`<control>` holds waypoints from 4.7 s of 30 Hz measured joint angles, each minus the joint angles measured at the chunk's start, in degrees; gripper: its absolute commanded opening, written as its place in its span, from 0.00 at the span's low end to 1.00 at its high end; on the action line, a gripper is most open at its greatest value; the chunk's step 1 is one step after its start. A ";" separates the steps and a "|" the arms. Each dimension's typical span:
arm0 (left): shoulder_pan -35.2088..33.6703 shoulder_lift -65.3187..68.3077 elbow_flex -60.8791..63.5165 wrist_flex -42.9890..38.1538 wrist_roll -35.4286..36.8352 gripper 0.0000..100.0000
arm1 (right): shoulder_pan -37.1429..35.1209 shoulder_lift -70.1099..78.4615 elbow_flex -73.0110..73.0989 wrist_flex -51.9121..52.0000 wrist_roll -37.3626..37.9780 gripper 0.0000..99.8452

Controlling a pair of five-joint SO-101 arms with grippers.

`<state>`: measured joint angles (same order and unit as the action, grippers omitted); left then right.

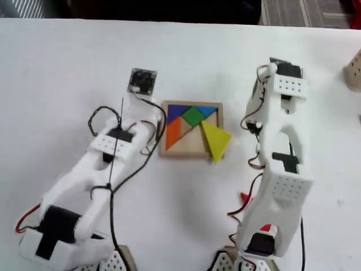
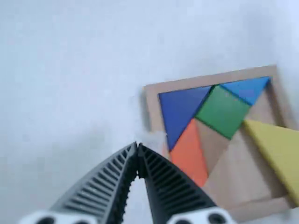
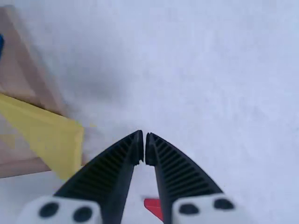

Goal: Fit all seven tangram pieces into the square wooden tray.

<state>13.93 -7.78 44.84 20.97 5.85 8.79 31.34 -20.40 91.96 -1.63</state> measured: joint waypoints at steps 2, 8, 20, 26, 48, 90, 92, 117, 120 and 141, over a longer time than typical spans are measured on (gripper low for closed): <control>3.25 -2.02 -0.44 -0.62 -0.09 0.02 | 1.58 -2.55 7.65 -4.48 1.23 0.02; 16.18 0.09 -1.85 -13.71 -0.09 0.02 | 6.24 -14.15 29.45 -18.81 3.87 0.02; 24.09 38.33 -33.93 -16.53 -0.09 0.02 | 7.74 -36.75 57.14 -32.26 8.53 0.02; 22.95 43.25 -36.48 -16.09 -0.09 0.02 | 7.74 -36.75 57.32 -32.70 8.53 0.02; 18.02 37.54 -37.36 10.99 -0.09 0.02 | 7.74 -35.69 57.32 -32.70 8.88 0.02; 1.14 25.23 -29.36 8.79 0.00 0.02 | 0.09 -52.48 50.46 -11.34 8.88 0.02; 1.05 25.23 -25.76 4.48 0.00 0.02 | -4.66 -57.14 50.37 -10.55 8.88 0.02; 0.26 28.57 -20.92 -5.63 0.00 0.02 | -28.66 -28.31 51.08 -22.95 12.40 0.02; 0.26 28.57 -20.92 -5.63 0.00 0.02 | -26.11 -28.31 51.08 -22.95 13.27 0.02; 0.26 28.57 -20.92 -5.63 -0.09 0.02 | -20.57 -28.40 49.76 -27.34 14.86 0.02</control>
<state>14.20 20.79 23.91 15.34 5.76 -11.78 2.95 29.36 64.62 13.23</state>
